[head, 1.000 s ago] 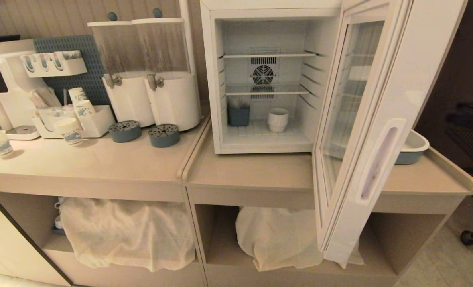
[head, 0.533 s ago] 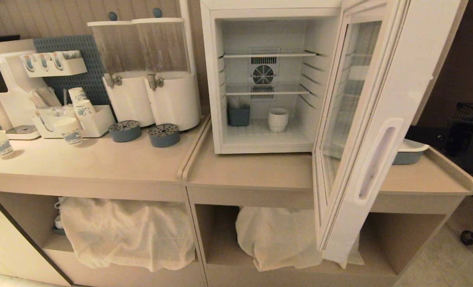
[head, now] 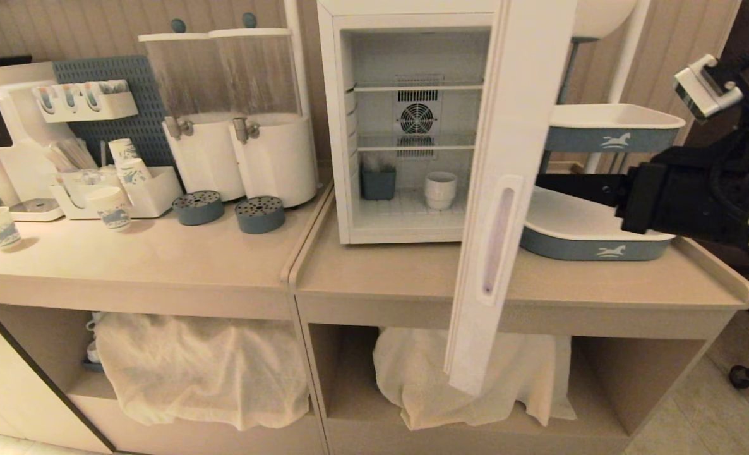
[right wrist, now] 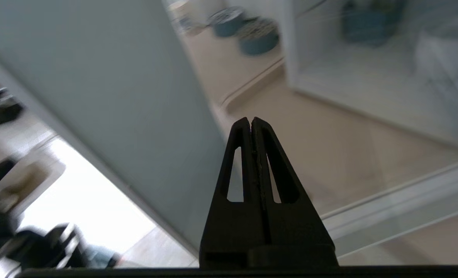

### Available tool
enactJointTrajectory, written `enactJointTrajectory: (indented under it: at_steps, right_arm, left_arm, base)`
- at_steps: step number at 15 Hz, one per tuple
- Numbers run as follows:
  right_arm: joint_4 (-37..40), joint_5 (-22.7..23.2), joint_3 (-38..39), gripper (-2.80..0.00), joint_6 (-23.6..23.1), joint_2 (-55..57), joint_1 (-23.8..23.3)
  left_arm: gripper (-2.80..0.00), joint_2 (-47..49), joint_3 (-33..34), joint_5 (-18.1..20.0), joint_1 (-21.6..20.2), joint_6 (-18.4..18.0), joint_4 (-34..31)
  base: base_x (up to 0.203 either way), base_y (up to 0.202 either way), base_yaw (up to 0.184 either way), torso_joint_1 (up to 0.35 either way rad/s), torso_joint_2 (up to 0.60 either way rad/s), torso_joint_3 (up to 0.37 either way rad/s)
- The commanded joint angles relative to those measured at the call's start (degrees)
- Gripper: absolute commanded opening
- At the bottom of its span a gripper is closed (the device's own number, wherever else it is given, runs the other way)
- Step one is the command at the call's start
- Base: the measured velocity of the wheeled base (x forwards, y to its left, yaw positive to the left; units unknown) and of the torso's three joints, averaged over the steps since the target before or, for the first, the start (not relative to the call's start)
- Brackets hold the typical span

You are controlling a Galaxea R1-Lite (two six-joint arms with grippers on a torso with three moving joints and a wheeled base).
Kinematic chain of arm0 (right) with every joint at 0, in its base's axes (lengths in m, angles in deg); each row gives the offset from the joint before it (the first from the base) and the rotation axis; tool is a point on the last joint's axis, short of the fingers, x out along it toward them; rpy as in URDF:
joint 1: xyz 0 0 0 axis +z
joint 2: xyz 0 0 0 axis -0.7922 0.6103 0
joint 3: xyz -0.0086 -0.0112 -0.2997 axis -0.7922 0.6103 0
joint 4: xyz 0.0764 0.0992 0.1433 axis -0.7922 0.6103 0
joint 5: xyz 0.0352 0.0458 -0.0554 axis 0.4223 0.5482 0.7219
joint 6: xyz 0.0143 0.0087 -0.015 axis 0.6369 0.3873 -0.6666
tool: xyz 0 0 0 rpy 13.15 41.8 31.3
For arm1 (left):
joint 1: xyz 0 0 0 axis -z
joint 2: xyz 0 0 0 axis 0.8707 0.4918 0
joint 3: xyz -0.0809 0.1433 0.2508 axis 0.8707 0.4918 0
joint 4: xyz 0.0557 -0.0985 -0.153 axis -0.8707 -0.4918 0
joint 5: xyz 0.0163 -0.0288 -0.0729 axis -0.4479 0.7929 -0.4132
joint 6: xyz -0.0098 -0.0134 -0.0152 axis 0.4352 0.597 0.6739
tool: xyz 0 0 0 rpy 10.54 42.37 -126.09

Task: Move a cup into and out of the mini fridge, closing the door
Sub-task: Close the freezer door

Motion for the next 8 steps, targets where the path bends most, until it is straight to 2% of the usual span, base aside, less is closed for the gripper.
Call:
enactJointTrajectory:
  at_steps: [1,3,5,8]
  right_arm:
    - [0.38,-10.41,-5.03,-2.80,0.42,4.85,5.44]
    - [1.25,-19.29,-11.26,-2.80,0.99,10.34,9.72]
    - [1.55,-26.61,-17.23,-2.80,1.08,15.82,12.10]
    - [1.76,-31.14,-25.57,-2.80,0.91,24.43,13.31]
  left_arm:
    - [-2.80,-0.19,2.29,0.01,0.00,0.09,0.06]
    - [-2.80,-0.12,2.29,0.01,0.00,0.17,0.06]
    - [-2.80,-0.10,2.29,0.01,0.00,0.26,0.06]
    - [-2.80,-0.10,2.29,0.01,0.00,0.26,0.06]
  base:
    - [0.000,0.000,0.000,0.000,0.00,0.000]
    - [0.000,0.000,0.000,0.000,0.00,0.000]
    - [0.000,0.000,0.000,0.000,0.00,0.000]
    - [0.000,0.000,0.000,0.000,0.00,0.000]
